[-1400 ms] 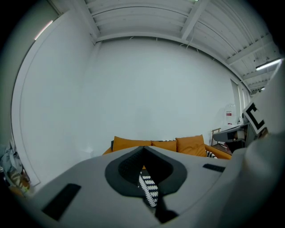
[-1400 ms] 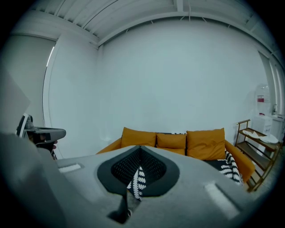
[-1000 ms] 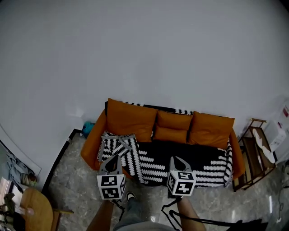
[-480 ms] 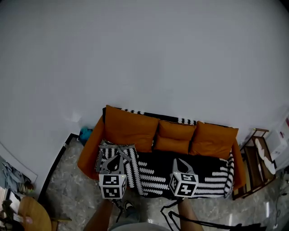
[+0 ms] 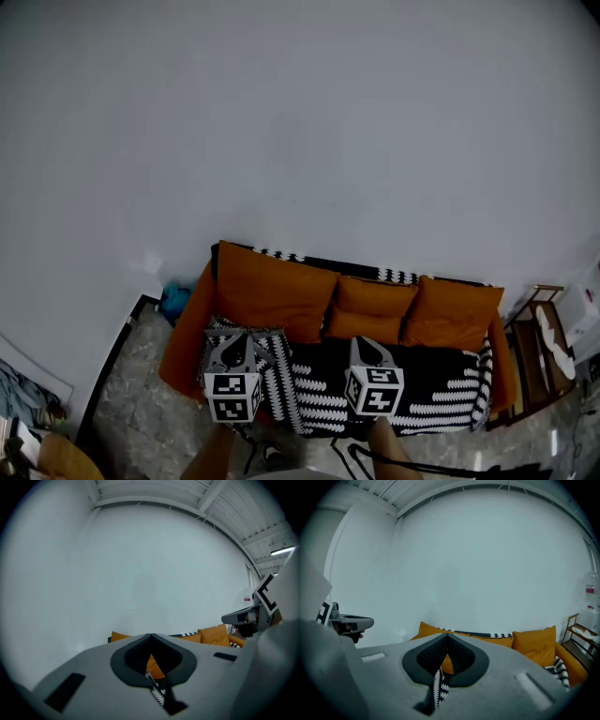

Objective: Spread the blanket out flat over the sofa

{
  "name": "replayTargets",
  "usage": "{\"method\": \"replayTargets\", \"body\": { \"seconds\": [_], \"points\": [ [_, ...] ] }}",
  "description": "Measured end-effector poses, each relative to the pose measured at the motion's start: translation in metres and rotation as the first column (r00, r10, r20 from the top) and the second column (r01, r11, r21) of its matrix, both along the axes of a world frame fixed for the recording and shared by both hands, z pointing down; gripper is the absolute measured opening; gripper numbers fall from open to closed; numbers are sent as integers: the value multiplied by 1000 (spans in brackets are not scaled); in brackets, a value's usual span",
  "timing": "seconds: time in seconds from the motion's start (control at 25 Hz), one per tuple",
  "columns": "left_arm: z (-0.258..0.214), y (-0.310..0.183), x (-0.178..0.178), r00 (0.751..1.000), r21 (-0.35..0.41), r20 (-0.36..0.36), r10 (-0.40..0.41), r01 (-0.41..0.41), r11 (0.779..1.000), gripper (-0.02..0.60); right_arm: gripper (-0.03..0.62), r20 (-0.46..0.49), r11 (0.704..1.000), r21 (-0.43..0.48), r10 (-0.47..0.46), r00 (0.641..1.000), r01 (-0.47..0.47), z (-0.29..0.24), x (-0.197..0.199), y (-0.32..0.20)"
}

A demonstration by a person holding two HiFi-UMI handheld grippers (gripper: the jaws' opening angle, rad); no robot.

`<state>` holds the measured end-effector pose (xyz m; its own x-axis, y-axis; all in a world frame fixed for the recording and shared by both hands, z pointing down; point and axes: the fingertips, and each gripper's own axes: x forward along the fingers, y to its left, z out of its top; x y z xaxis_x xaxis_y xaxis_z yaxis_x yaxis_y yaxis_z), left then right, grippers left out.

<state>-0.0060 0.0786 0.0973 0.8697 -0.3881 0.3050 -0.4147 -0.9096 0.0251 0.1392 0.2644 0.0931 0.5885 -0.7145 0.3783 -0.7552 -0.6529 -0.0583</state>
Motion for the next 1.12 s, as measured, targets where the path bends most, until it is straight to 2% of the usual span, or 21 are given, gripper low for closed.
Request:
{"method": "replayTargets", "body": {
  "seconds": [0.28, 0.56, 1.12],
  "points": [
    [17, -47, 22, 1000, -32, 18, -9, 10, 999, 5, 5, 10, 999, -30, -14, 1000, 14, 10, 22, -47],
    [33, -65, 28, 999, -69, 37, -37, 40, 997, 5, 5, 52, 997, -70, -21, 998, 25, 33, 36, -65],
    [45, -92, 21, 979, -93, 71, -193, 199, 975, 5, 5, 59, 979, -68, -189, 980, 193, 32, 63, -131]
  ]
}}
